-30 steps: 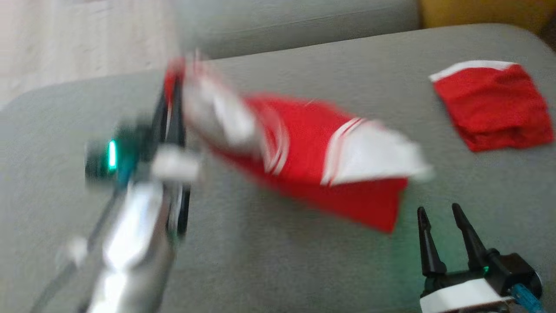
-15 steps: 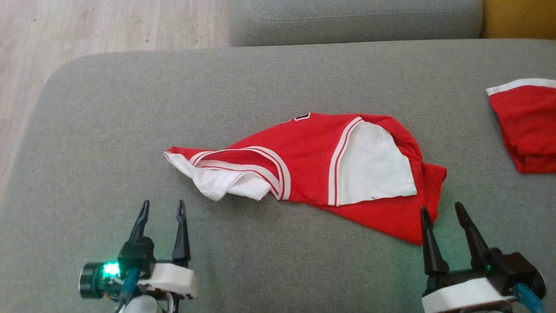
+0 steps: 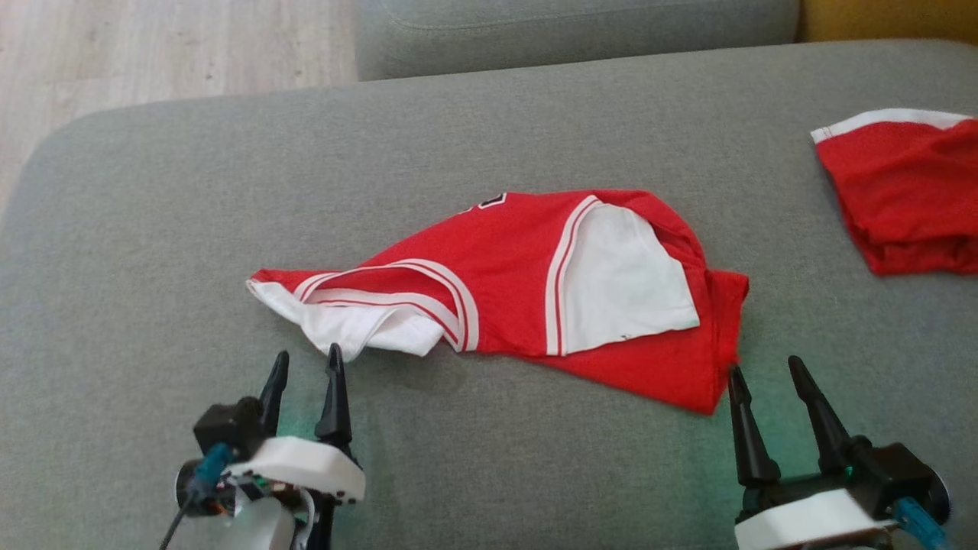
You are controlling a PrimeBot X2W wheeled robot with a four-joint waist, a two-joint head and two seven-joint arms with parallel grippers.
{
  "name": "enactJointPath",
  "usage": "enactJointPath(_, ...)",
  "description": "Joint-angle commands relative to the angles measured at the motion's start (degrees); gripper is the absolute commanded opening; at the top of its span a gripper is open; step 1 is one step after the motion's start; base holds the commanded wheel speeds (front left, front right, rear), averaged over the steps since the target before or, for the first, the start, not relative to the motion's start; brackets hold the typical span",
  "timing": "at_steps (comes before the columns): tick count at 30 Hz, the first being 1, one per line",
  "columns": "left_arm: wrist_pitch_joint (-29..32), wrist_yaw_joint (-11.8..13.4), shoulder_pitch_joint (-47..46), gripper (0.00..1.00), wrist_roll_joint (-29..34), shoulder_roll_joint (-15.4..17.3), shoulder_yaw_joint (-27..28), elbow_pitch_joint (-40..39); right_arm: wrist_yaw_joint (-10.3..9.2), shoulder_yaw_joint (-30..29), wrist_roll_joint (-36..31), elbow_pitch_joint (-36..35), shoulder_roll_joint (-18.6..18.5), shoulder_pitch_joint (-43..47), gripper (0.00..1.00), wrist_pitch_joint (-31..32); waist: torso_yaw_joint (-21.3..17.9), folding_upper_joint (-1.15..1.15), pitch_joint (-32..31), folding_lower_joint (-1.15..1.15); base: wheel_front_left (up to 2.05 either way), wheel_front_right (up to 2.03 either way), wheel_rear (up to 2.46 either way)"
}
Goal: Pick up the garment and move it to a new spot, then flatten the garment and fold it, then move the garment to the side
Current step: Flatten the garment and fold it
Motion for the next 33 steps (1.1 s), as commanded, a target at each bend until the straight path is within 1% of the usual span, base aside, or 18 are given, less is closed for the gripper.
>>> enactJointPath(1, -0.30, -0.48, -3.18, 1.00, -1.54, 0.15, 1.02, -0.18, 0.37, 1.51, -0.04, -1.81, -0.91, -1.41, 1.00, -0.22, -0.69, 0.00, 0.55, 0.00, 0.00, 0.00, 0.00)
enactJointPath(3, -0.30, -0.87, -3.58, 1.00, -2.66, 0.14, 0.84, 0.42, 0.37, 1.46, -0.04, -1.83, -0.93, -1.45, 1.00, -0.22, -0.86, 0.00, 0.69, 0.00, 0.00, 0.00, 0.00)
enactJointPath(6, -0.29, -2.22, -4.66, 1.00, -5.23, 0.12, -0.35, 1.86, 0.37, 1.25, 0.00, -1.90, -0.97, -1.49, 1.00, -0.22, -1.13, 0.00, 1.02, 0.00, 0.00, 0.00, 0.00)
enactJointPath(9, -0.29, -3.14, -5.57, 1.00, -6.31, 0.12, -1.76, 2.90, 0.37, 1.19, -0.04, -1.97, -0.96, -1.48, 1.00, -0.22, -1.22, 0.00, 1.21, 0.00, 0.00, 0.00, 0.00)
enactJointPath(10, -0.29, -3.41, -5.80, 0.83, -6.66, 0.12, -2.18, 3.23, 0.37, 1.18, -0.05, -1.94, -0.95, -1.52, 1.00, -0.22, -1.24, 0.00, 1.26, 0.00, 0.00, 0.00, 0.00)
enactJointPath(11, -0.29, -3.61, -6.00, 0.46, -6.96, 0.12, -2.52, 3.52, 0.37, 1.17, -0.07, -1.91, -0.95, -1.58, 1.00, -0.22, -1.25, 0.00, 1.28, 0.00, 0.00, 0.00, 0.00)
enactJointPath(12, -0.30, -3.77, -6.22, 0.19, -7.17, 0.11, -2.74, 3.64, 0.37, 1.17, -0.10, -1.89, -0.95, -1.64, 1.00, -0.22, -1.26, 0.00, 1.27, 0.00, 0.00, 0.00, 0.00)
enactJointPath(13, -0.30, -3.88, -6.36, 0.00, -7.37, 0.11, -2.70, 3.41, 0.37, 1.17, -0.12, -1.89, -0.95, -1.69, 1.00, -0.22, -1.25, 0.00, 1.23, 0.00, 0.00, 0.00, 0.00)
enactJointPath(18, -0.30, -3.89, -5.09, 0.00, -7.71, 0.11, -2.31, 2.40, 0.37, 0.89, -0.19, -1.74, -0.96, -1.20, 1.00, -0.22, -0.99, 0.00, 0.08, 0.00, 0.00, 0.00, 0.00)
enactJointPath(23, 0.52, -3.87, -0.31, 0.00, -8.64, 1.14, -2.11, -0.81, 0.37, 0.05, 0.02, -1.54, -0.91, 0.22, 1.00, -0.22, 0.19, 0.00, -1.60, 0.00, 0.00, 0.00, 0.00)
enactJointPath(25, 2.12, -4.06, 2.50, 0.00, -9.38, 2.38, -2.11, -3.51, 0.37, -0.36, 0.29, -1.31, -0.88, 0.91, 1.00, -0.22, 1.11, 0.00, -2.14, 0.00, 0.00, 0.00, 0.00)
enactJointPath(29, 6.25, -4.20, 8.71, 0.00, -10.50, 6.44, -1.86, -10.61, 0.37, -0.92, 0.80, -0.78, -0.86, 1.94, 1.00, -0.22, 3.35, 0.00, -2.60, 0.00, 0.00, 0.00, 0.00)
enactJointPath(33, 8.42, -2.44, 13.42, 0.00, -11.81, 9.90, 0.55, -17.87, 0.37, -1.90, 1.47, -0.43, -1.32, 1.89, 1.00, -0.22, 5.58, 0.00, -2.14, 0.00, 0.00, 0.00, 0.00)
